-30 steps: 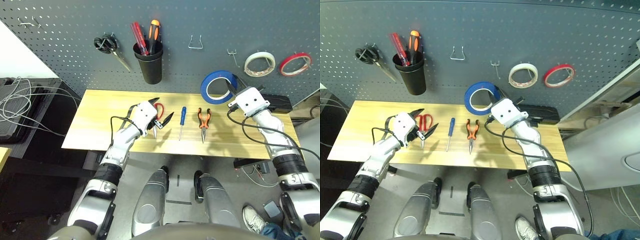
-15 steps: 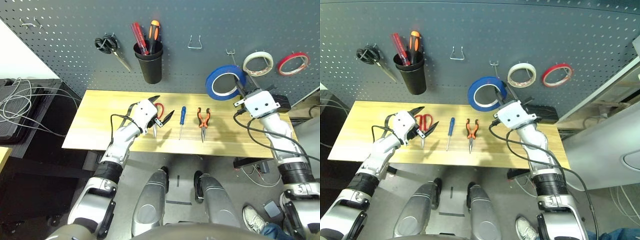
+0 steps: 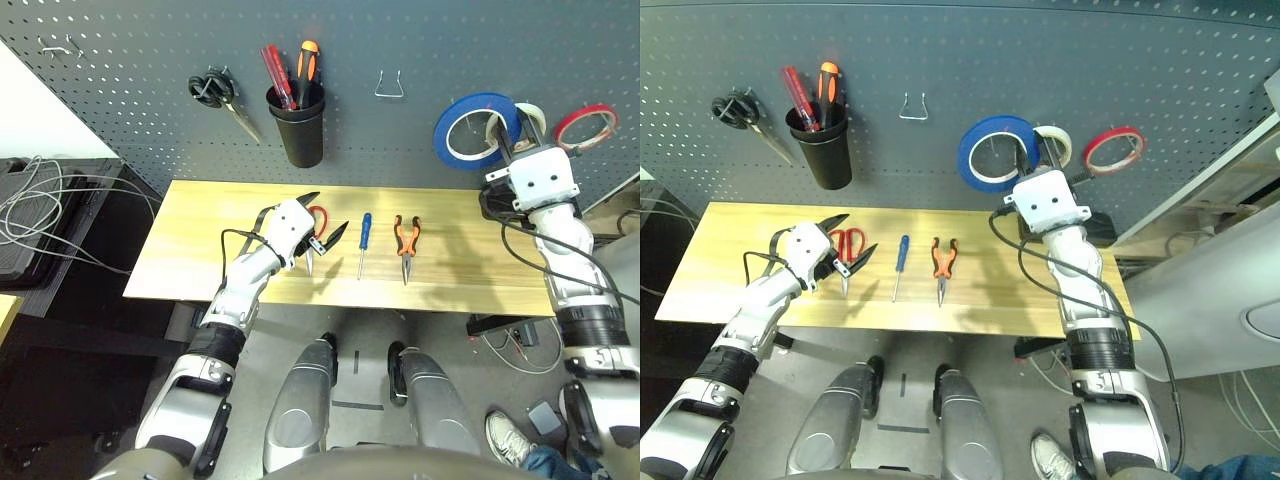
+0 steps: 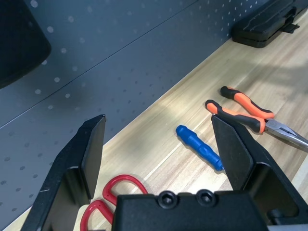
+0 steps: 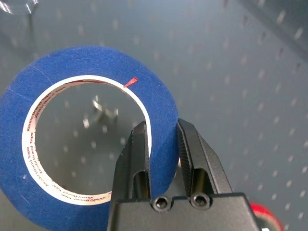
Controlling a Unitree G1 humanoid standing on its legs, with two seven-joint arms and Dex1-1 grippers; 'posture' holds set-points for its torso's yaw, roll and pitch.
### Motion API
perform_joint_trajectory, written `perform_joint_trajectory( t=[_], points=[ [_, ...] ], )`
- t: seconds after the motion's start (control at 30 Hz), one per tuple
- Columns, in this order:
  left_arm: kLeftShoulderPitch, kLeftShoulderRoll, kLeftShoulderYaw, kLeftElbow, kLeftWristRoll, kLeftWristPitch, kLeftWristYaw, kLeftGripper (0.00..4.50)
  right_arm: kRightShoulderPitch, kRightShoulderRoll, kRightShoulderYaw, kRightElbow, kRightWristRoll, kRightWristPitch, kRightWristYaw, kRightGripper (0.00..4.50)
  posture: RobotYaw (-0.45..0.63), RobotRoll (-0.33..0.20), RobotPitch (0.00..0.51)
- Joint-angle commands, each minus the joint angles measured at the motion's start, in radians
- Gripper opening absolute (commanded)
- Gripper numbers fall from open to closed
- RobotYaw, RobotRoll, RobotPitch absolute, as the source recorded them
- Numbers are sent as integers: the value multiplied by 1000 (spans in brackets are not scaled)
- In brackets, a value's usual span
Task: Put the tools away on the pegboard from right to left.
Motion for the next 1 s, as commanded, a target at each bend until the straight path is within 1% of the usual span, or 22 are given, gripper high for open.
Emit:
perform_joint_trajectory(
  t=[0.03,0.23,0.3,0.33,0.37,0.5,0.6,0.7,0.77,0.83,0.93,0.97,1.0],
  points=[
    [15,2,-1,1,6,1,-1,4500,-21,15,9,79,-8,13,-23,734,88,0,223],
    [23,2,-1,-11,6,6,2,4500,-64,37,19,156,-1,5,-38,731,94,0,229],
    [26,2,-2,-17,5,8,2,4500,-53,40,21,156,6,-2,-32,1461,97,0,231],
    [27,2,-2,-19,5,9,2,4500,-48,41,21,154,9,-5,-29,1667,97,0,232],
    [28,1,-2,-22,4,9,1,4500,-30,40,20,137,15,-9,-20,1992,98,0,234],
    [33,2,0,-31,0,7,-1,4500,57,36,14,57,49,-10,24,3400,94,0,237],
    [35,6,-6,-32,6,9,-8,4500,151,32,21,-15,70,11,77,4467,91,0,238],
    [34,5,-20,-24,19,24,-14,4500,217,47,39,-60,94,66,136,4467,78,0,242],
    [27,-2,-30,-4,25,59,-17,4500,232,69,55,-56,110,119,172,4467,78,0,241],
    [20,-9,-37,15,33,100,-13,4500,233,91,64,-38,132,187,207,4467,78,0,243],
    [0,-8,-73,64,77,152,-20,4500,203,171,13,38,237,364,233,4467,89,0,248],
    [-5,-8,-77,73,84,167,-20,4500,194,185,1,51,258,402,238,4467,89,0,248],
    [-14,-8,-82,82,90,172,-19,4500,178,190,3,61,256,411,236,4467,94,0,251]
  ],
)
